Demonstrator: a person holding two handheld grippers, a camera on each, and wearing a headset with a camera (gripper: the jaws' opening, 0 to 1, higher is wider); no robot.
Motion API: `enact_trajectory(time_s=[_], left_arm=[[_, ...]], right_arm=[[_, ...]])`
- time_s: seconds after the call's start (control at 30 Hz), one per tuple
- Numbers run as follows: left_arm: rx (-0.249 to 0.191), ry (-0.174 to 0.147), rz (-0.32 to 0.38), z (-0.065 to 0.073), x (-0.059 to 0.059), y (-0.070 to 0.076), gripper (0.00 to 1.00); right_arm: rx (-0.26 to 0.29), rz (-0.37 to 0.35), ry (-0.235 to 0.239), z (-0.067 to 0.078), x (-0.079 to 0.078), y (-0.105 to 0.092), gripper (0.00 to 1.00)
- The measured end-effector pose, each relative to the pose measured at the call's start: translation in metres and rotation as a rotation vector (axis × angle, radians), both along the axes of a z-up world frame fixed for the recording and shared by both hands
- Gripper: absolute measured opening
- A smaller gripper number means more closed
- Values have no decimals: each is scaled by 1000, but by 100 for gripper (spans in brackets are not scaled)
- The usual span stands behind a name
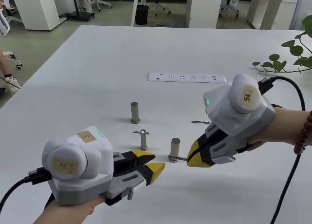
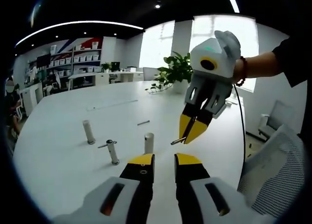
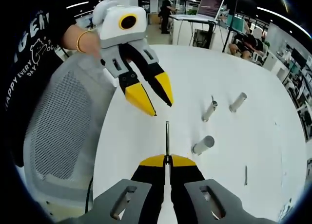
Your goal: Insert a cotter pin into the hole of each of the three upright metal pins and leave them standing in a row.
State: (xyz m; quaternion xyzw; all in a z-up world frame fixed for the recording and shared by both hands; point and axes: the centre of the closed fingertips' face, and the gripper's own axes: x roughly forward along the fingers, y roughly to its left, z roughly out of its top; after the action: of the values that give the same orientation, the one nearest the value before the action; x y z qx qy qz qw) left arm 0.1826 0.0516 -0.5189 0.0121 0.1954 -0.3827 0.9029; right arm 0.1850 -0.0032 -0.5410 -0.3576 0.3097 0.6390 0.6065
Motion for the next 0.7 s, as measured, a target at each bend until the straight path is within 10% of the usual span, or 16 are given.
enact_trajectory(time_s=[0.7], left_arm=[[70, 18, 97, -28, 34, -17, 16]], right_arm=[[-113, -69, -24, -21, 38, -27, 0]])
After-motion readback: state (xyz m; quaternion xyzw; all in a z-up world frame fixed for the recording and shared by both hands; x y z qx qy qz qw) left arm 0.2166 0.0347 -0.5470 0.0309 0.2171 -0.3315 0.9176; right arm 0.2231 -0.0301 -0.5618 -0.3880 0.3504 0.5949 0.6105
